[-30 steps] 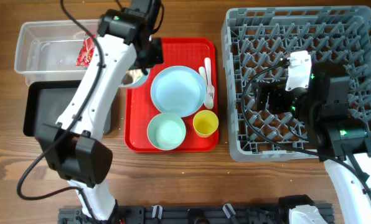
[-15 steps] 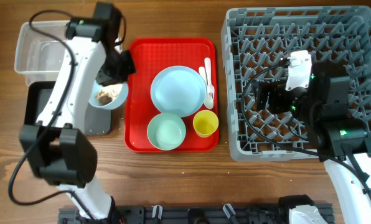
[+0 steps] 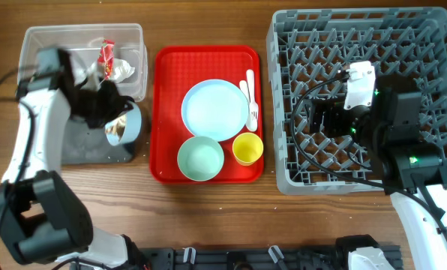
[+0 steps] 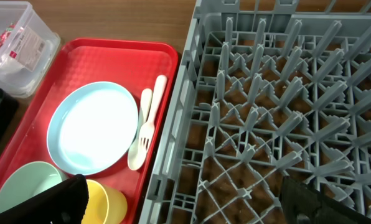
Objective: Sort waste into correct bins and load items into the dishwasher rack
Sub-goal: 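Move the bowl over the black tray and tip out the scraps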
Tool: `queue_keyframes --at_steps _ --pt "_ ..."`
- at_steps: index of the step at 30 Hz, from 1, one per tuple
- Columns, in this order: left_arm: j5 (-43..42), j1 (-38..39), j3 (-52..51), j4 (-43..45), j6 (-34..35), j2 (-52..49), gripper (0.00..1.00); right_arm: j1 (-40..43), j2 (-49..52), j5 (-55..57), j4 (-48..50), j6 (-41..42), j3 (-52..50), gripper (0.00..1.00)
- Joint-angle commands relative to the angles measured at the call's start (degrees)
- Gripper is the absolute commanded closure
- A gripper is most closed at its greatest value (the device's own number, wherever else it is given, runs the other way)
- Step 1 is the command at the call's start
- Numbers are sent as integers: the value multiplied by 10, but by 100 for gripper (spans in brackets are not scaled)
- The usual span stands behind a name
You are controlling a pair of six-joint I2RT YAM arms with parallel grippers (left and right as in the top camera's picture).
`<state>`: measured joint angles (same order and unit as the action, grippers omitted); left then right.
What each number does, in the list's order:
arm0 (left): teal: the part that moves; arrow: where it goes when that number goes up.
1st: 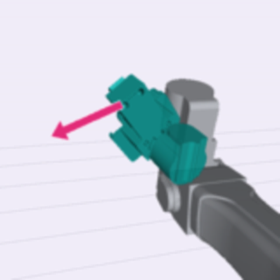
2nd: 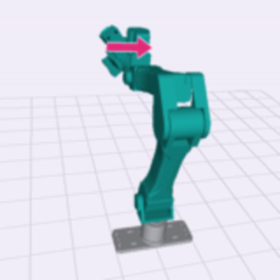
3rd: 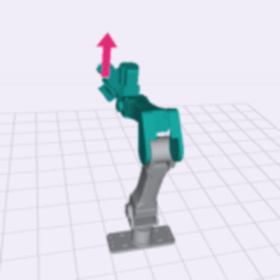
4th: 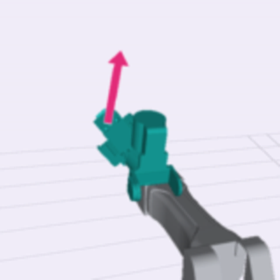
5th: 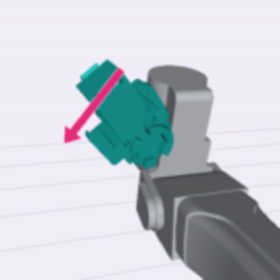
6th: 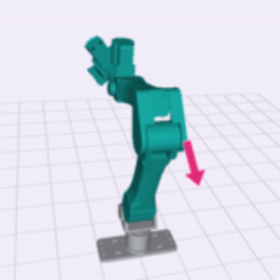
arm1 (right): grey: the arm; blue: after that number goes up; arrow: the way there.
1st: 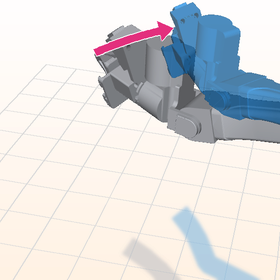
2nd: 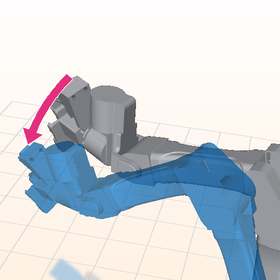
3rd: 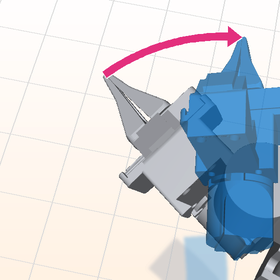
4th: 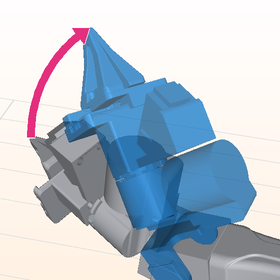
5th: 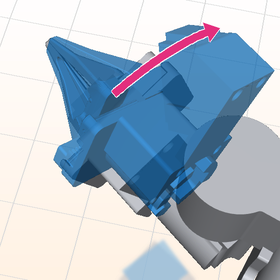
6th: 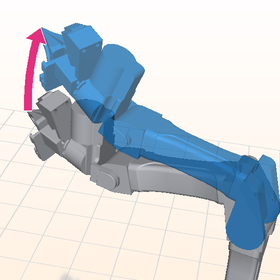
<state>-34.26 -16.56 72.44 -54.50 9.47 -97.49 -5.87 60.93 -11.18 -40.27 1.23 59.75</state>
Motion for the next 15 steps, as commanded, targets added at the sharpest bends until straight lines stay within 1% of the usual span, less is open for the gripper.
queue_keyframes --at_steps 1,5,7,11,15 --pt "-187 -85 -82 60 -48 7 96 -1 3 -12 1 4 9 0" --pt "-309 -165 -140 134 -48 6 96 -1 3 -12 1 4 9 0" --pt "-348 -202 -155 152 -48 6 96 -1 3 -12 1 4 9 0" --pt "-401 -267 -161 156 -48 6 96 -1 3 -12 1 4 9 0" --pt "-472 -304 -161 160 -48 6 96 -1 3 -15 1 5 9 0"
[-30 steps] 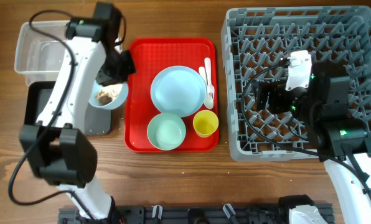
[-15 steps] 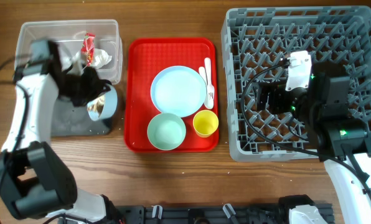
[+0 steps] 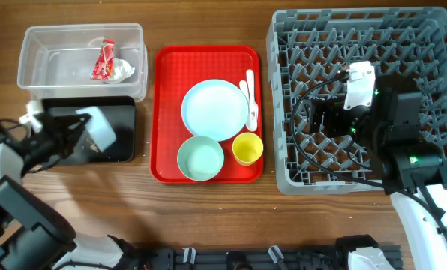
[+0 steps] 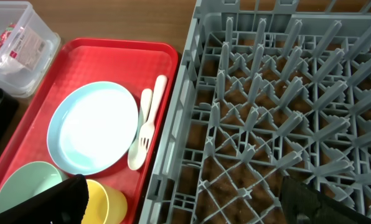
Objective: Sort waste into correct bins and load items into the dishwasher rack
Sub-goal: 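Move the bowl over the black tray and tip out the scraps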
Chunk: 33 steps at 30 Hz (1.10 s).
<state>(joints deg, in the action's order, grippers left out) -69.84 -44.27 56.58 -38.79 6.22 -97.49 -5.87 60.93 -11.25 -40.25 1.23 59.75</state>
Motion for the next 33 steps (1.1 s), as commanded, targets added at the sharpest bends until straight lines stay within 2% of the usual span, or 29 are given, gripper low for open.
queue_keyframes --at_steps 1,4,14,20,23,26,33 --pt "-144 -38 -2 2 -12 6 96 -1 3 -19 1 5 9 0" --pt "-204 -61 -2 3 -12 6 96 -1 3 -27 1 5 9 1" --pt "-205 -95 -2 2 26 6 96 -1 3 -27 2 5 9 0" --pt "-205 -95 -2 34 119 6 96 -1 3 -29 2 5 9 0" --pt "-205 -94 -2 12 187 8 96 -1 3 -40 3 12 9 0" --pt "-200 -91 -2 61 180 9 96 -1 3 -44 3 19 9 0" --pt "-205 -50 12 81 182 25 96 -1 3 -43 7 19 9 0"
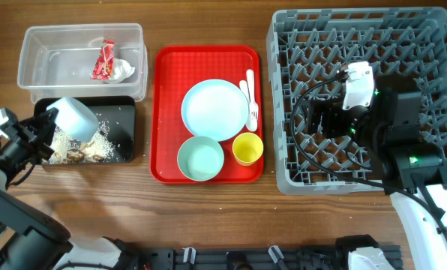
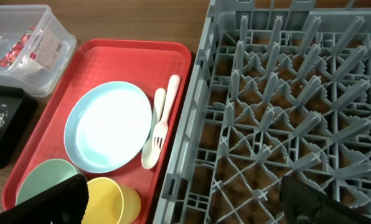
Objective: Sort waste into correct bins and load items into the dishwasher rack
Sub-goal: 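Move the bowl over the black tray and tip out the scraps, then return the emptied blue bowl onto the light-blue plate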
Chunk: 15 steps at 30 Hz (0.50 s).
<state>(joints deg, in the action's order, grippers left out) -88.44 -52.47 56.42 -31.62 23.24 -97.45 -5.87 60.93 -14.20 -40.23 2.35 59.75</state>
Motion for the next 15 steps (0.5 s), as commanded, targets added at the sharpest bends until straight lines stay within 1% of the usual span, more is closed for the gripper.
queue_keyframes --at_steps 1,4,8,12,13,14,15 --pt "-17 48 20 23 12 35 96 -1 3 -14 8 8 9 0" --pt "26 95 40 42 13 70 96 -1 3 -14 10 8 9 0" --pt "160 195 77 43 32 124 96 -1 3 -14 10 8 9 0" --pt "330 331 122 43 32 157 96 -1 3 -14 10 8 9 0" --pt "360 356 129 43 32 159 96 -1 3 -14 10 8 9 0" --pt "436 415 142 46 31 159 96 -1 3 -14 10 8 9 0" --pt "484 449 145 51 29 158 96 -1 3 -14 10 8 9 0"
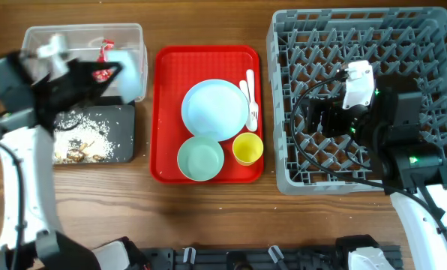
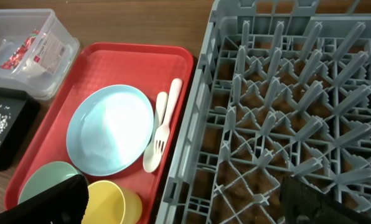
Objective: Sort waste into correct bins and load items into the dishwasher rack
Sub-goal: 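Return the emptied blue bowl onto the light-blue plate, then grasp the yellow cup with the left gripper and lift it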
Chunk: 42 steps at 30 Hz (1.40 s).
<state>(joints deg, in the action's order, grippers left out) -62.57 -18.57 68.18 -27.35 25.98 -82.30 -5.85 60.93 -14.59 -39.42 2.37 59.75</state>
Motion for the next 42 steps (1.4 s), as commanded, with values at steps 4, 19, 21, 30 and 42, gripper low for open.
queue_keyframes --at_steps 4,19,21,30,42 --pt "450 253 28 35 -29 -9 96 -1 3 -10 2 8 9 0" --pt "760 481 28 87 -166 -192 96 -1 3 -10 -6 8 9 0" --pt "751 481 28 83 -166 -198 96 -1 3 -10 -7 8 9 0" --pt "665 494 28 62 -158 -198 96 -1 3 -10 -8 9 9 0" --pt "645 534 26 -1 -75 -198 49 -1 3 -36 -8 29 9 0"
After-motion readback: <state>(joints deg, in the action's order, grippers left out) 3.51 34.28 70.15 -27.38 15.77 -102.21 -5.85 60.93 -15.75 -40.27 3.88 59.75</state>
